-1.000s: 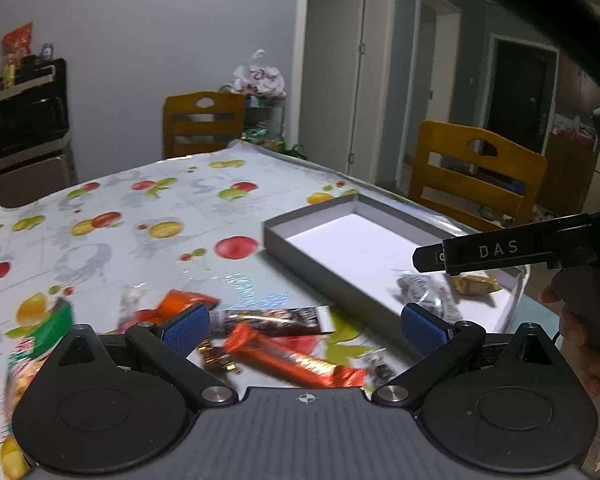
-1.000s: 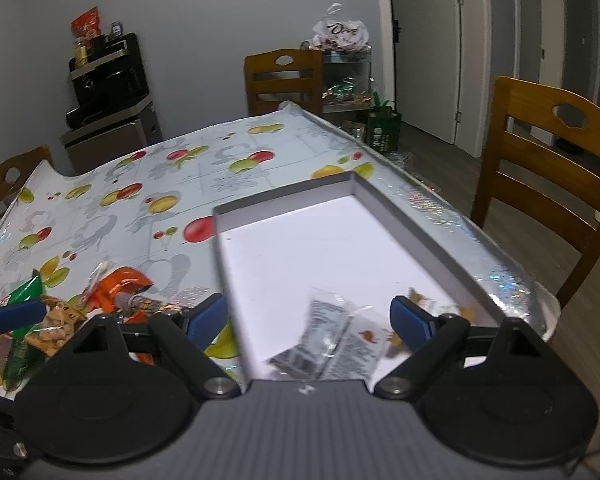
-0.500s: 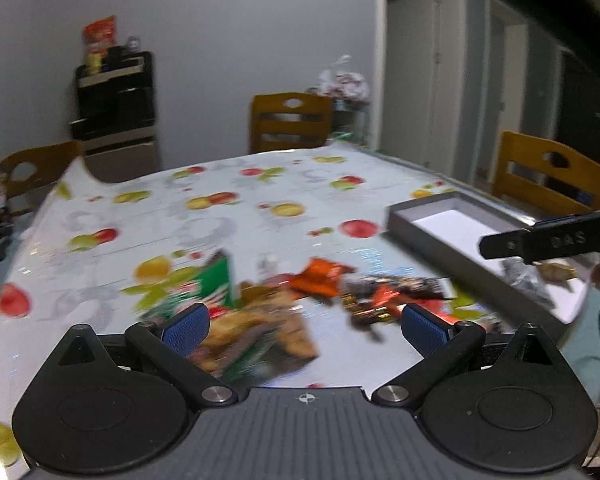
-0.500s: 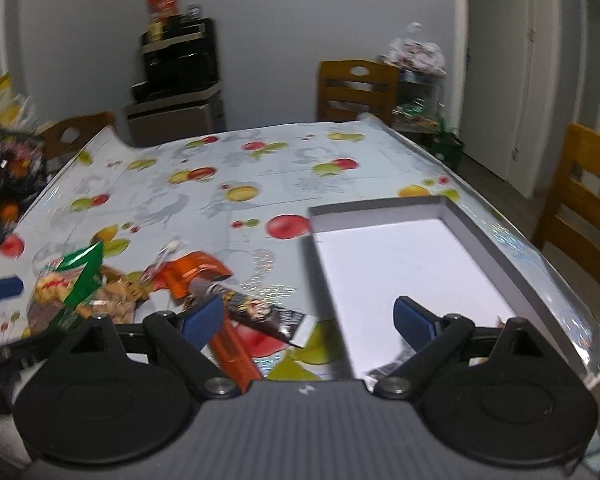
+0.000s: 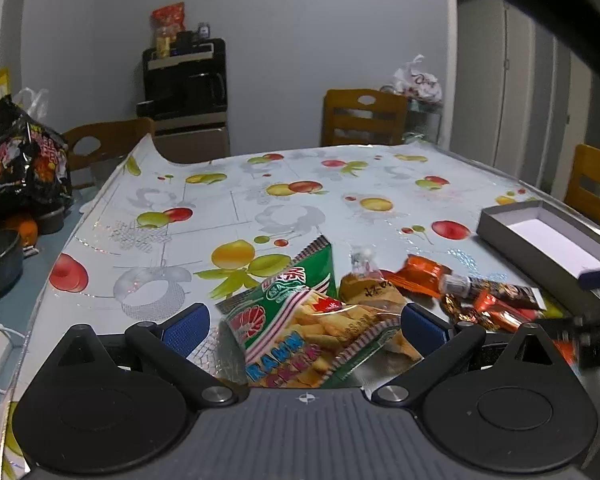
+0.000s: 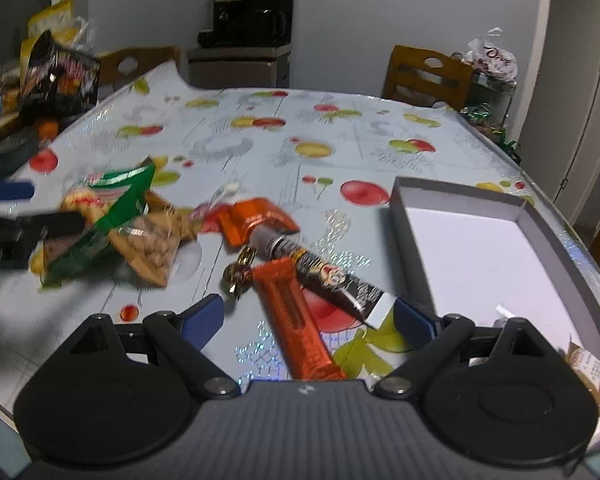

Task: Organize snacks
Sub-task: 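Move both grippers back over the snack pile, then grasp the orange candy bar with the right gripper while the left gripper grasps the green shrimp cracker bag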

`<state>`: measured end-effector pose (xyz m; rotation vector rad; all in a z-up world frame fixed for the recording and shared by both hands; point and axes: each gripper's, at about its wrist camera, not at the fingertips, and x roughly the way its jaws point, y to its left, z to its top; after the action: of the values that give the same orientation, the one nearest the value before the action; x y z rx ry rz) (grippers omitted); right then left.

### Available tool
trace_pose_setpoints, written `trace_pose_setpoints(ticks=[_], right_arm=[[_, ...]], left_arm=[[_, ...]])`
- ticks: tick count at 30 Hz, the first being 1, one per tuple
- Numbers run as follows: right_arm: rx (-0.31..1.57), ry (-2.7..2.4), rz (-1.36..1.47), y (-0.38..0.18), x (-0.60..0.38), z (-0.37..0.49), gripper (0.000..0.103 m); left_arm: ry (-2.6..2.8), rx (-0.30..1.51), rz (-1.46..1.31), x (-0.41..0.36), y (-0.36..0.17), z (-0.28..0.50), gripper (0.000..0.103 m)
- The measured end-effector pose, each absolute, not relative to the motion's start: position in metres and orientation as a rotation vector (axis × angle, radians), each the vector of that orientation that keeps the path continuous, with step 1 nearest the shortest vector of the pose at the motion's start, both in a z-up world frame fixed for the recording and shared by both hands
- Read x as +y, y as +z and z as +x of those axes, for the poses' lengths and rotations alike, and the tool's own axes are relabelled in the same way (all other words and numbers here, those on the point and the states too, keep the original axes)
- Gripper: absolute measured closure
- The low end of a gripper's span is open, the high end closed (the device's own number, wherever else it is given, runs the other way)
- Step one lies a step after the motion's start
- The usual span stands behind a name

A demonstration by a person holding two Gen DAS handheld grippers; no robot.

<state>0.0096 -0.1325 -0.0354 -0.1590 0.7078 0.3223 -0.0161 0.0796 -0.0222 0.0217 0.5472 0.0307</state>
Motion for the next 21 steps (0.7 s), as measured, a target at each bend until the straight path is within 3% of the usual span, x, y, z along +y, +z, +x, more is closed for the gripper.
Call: trace_pose_setpoints(ticks=[12,21], right_arm=[[0.714,0.389,-0.188,-0.052,-0.122,0.014,0.010],[0.733,0.403,-0.164,-0.062,-0.119,0.026,0.013]], left_arm=[[0.102,0.514,0.006,0.075,-0.020,0.011,0.000],[0.154,0.591,-0.036,0.087,-0.037,0.029,0.000]])
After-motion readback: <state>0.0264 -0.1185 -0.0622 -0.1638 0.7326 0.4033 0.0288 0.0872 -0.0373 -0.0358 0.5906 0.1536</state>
